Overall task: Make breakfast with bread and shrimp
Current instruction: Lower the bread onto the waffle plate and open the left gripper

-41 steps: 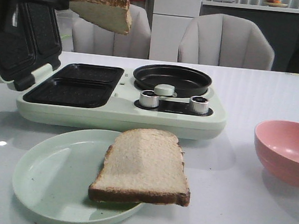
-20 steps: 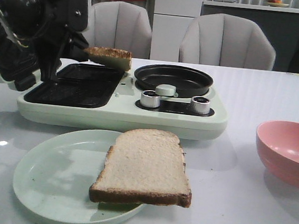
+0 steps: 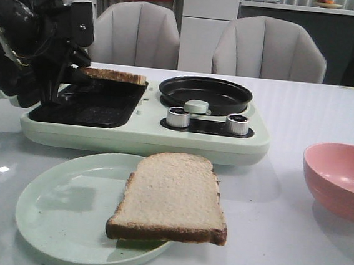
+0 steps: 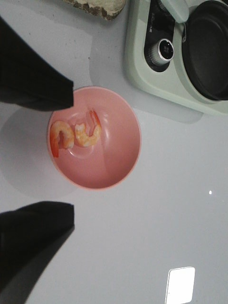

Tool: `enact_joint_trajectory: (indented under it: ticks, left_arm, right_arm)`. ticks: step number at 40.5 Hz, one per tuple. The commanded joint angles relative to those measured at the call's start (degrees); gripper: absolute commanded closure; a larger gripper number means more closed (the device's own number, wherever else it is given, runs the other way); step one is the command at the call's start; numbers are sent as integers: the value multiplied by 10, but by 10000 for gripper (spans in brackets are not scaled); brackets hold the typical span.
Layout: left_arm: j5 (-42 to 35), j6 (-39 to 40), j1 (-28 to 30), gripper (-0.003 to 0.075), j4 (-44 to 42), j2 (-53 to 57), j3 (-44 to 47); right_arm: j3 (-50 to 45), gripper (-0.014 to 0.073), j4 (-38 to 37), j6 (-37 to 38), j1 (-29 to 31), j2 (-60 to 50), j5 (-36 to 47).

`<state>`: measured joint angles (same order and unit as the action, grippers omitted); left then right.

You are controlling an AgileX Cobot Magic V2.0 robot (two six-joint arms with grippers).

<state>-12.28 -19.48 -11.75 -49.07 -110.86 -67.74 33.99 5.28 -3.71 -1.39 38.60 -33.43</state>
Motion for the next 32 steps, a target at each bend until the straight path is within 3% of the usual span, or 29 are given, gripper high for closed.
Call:
enact_joint_trajectory:
  ticks: [1,7,15,23,32]
  left_arm:
    - [-29,7,0,319,17,30,-20]
    - [-17,11,-5,251,49,35,-19]
    - [70,11,-36,251,113,75,-18]
    - [240,11,-81,251,149,125,-18]
    - [393,11,-131,255,275,221,-18]
  right_arm:
    - [22,67,3,-1,0,1,40]
    - [22,67,3,-1,0,1,40]
    - [22,67,3,-1,0,1,39]
    - [22,67,3,-1,0,1,39]
    - [22,67,3,-1,0,1,39]
